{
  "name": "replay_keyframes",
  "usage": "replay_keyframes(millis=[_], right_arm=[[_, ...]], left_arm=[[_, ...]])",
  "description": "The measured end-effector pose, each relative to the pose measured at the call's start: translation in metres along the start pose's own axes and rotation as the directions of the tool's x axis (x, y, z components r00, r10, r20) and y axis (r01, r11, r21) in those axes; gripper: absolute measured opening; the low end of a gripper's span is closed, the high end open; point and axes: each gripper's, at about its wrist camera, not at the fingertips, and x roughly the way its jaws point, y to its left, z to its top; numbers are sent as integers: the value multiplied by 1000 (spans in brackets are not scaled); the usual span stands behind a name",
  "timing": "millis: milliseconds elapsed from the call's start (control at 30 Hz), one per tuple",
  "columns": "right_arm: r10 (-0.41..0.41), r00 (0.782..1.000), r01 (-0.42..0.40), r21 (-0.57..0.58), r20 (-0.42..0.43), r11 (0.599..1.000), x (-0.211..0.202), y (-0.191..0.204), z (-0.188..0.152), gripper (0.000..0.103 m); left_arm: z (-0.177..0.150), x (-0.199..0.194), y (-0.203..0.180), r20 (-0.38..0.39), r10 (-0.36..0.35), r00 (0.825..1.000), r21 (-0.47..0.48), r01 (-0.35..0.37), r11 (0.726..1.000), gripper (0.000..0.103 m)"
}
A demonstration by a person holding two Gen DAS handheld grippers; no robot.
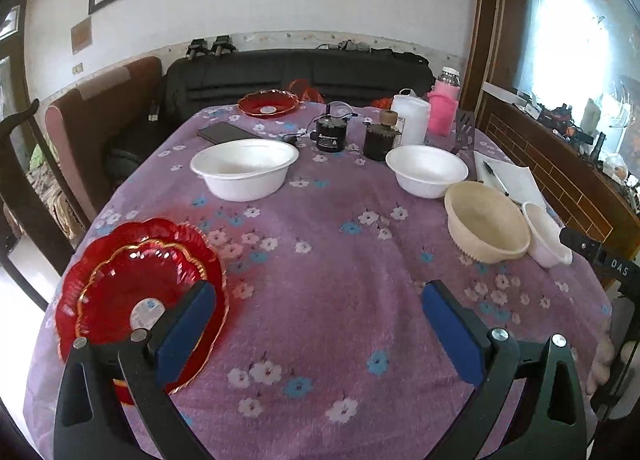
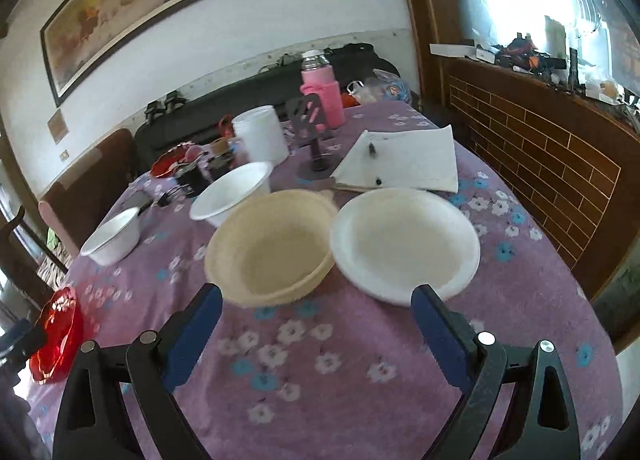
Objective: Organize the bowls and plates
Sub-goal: 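Grasp the rim of a white plate with the right tool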
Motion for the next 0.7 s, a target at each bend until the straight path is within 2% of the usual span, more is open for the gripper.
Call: replay_keyframes(millis=[200,300,400,533,633,700], right_arm=[[-22,1000,23,-67,18,998,7,18,54,97],[-43,998,48,-103,55,994,4,29,84,97],[-24,998,31,-127,61,991,4,40,117,97],[-9,1000,7,-206,-10,978,33,59,150,97],[-50,996,27,-270,-77,962,71,72,163,97],[-46,986,2,-261,-162,965,102,74,164,96]], left_arm=[[49,9,-7,0,-53,999,-3,53,999,103],[86,2,-3,28,-68,997,-20,68,997,103],[124,-4,3,51,-62,997,-31,64,997,103],[160,18,4,24,-35,999,-51,37,998,103],[175,61,-2,-45,-43,998,-82,39,996,103],[177,95,-10,-79,-67,995,-103,59,993,103]])
